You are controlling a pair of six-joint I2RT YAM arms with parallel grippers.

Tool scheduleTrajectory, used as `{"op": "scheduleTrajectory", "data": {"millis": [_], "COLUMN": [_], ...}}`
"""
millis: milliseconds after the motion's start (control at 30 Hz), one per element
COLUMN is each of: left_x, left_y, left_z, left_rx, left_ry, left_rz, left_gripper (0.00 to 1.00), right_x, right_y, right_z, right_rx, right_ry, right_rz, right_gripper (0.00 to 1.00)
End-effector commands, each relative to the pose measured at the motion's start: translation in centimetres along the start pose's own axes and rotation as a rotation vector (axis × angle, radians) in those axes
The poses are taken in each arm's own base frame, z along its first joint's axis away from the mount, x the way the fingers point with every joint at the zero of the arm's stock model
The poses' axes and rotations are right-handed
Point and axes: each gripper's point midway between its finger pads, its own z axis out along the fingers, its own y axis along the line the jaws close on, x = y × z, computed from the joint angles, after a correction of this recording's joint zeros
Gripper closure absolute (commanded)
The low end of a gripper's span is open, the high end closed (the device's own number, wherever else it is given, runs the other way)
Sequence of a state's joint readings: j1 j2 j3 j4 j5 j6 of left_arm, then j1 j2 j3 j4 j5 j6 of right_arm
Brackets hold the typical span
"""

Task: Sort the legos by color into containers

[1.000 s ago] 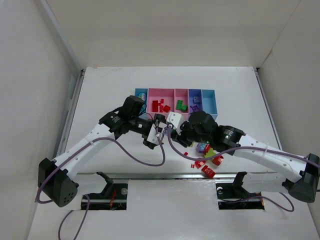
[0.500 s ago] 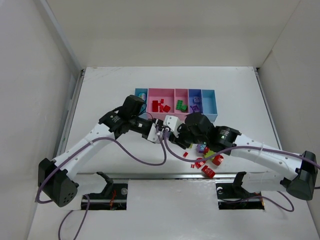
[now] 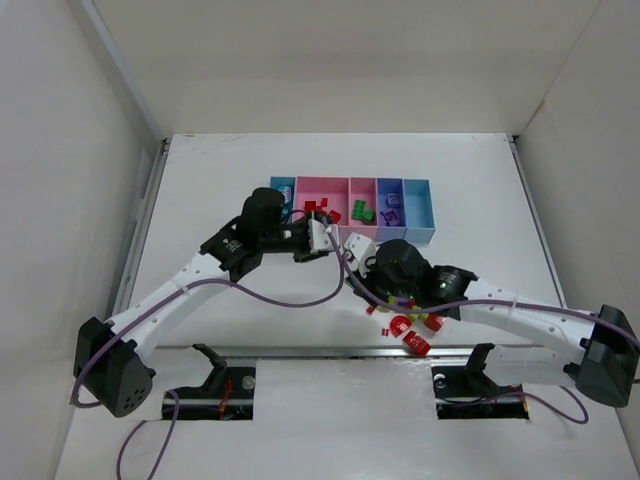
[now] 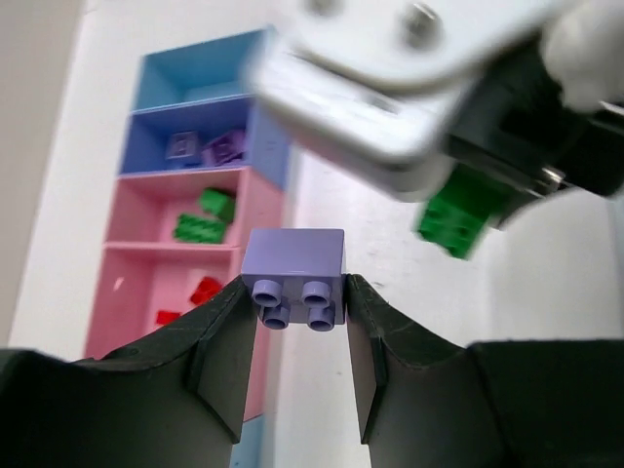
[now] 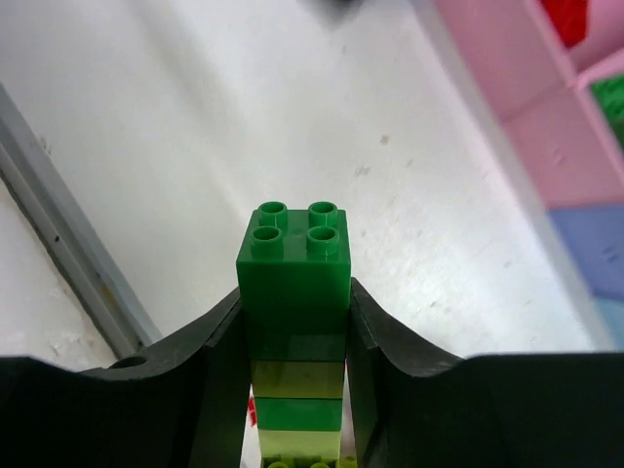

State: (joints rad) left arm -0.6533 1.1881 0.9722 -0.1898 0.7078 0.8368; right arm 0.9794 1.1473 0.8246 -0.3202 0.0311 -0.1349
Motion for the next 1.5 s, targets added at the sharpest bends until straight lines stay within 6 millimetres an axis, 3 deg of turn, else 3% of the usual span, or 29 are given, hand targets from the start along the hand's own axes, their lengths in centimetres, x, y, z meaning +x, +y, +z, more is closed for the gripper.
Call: {"op": "scheduleTrajectory", "data": {"millis": [0, 100, 233, 300, 367, 467, 567, 600, 633, 700, 733, 867, 1000, 1033, 1133, 1200, 1300, 1367, 1467], "left_x": [-3.9, -4.6, -5.1, -5.2, -4.1, -5.3, -5.5, -4.0, -5.7, -5.6, -5.3, -3.7, -1.1, -0.6, 0.3, 0.3, 0.2, -0.7, -1.9], "left_y": [5.3, 6.5, 6.6, 7.2, 8.1, 9.3, 11.1, 11.0, 12.8, 13.3, 14.4, 15.3, 16.0, 15.8, 16.1, 15.9, 15.7, 15.4, 14.8], "left_z": [-1.6, -1.9, -0.3, 1.7, 4.0, 5.9, 8.9, 11.2, 11.6, 13.7, 15.2, 17.9, 18.5, 18.9, 18.8, 18.9, 19.0, 18.8, 17.2], "left_rx": [-0.290, -0.344, -0.328, -0.302, -0.284, -0.273, -0.283, -0.264, -0.276, -0.250, -0.248, -0.274, -0.289, -0.285, -0.294, -0.285, -0.268, -0.238, -0.111], "left_ry": [-0.112, -0.136, -0.187, -0.198, -0.187, -0.245, -0.265, -0.232, -0.269, -0.258, -0.254, -0.253, -0.220, -0.210, -0.196, -0.199, -0.202, -0.222, -0.264], "left_rz": [-0.101, -0.092, -0.177, -0.284, -0.375, -0.437, -0.456, -0.488, -0.474, -0.490, -0.492, -0.504, -0.501, -0.508, -0.485, -0.472, -0.450, -0.439, -0.421], "left_gripper": [1.00, 1.00, 1.00, 1.00, 1.00, 1.00, 1.00, 0.99, 0.99, 0.98, 0.98, 0.97, 0.77, 0.68, 0.55, 0.33, 0.13, 0.11, 0.24], "right_x": [-1.1, -0.2, 1.0, 1.0, 1.4, 0.8, 0.8, 0.3, 0.2, 0.5, 0.6, 0.4, 0.4, 0.4, -0.4, -1.0, -2.3, -2.4, -3.7], "right_y": [-1.6, -3.6, -7.4, -9.4, -12.8, -16.8, -19.7, -20.4, -20.9, -22.1, -22.1, -23.4, -23.5, -23.5, -23.7, -23.9, -24.1, -24.0, -23.8], "right_z": [0.0, 0.3, 0.0, -0.9, -2.8, -5.8, -8.3, -9.3, -9.8, -10.8, -10.9, -11.7, -11.5, -11.5, -11.6, -11.9, -12.4, -12.3, -13.1], "right_rx": [0.058, 0.125, 0.271, 0.333, 0.427, 0.562, 0.696, 0.724, 0.746, 0.795, 0.797, 0.825, 0.819, 0.819, 0.802, 0.805, 0.792, 0.783, 0.756], "right_ry": [-0.083, -0.068, -0.056, -0.091, -0.135, -0.204, -0.244, -0.265, -0.276, -0.284, -0.274, -0.277, -0.260, -0.260, -0.272, -0.285, -0.311, -0.306, -0.331], "right_rz": [0.145, 0.245, 0.423, 0.536, 0.638, 0.744, 0.820, 0.826, 0.832, 0.837, 0.815, 0.785, 0.745, 0.745, 0.698, 0.678, 0.641, 0.626, 0.555], "right_gripper": [1.00, 1.00, 1.00, 1.00, 1.00, 1.00, 1.00, 1.00, 1.00, 1.00, 1.00, 1.00, 1.00, 1.00, 1.00, 1.00, 1.00, 1.00, 1.00]}}
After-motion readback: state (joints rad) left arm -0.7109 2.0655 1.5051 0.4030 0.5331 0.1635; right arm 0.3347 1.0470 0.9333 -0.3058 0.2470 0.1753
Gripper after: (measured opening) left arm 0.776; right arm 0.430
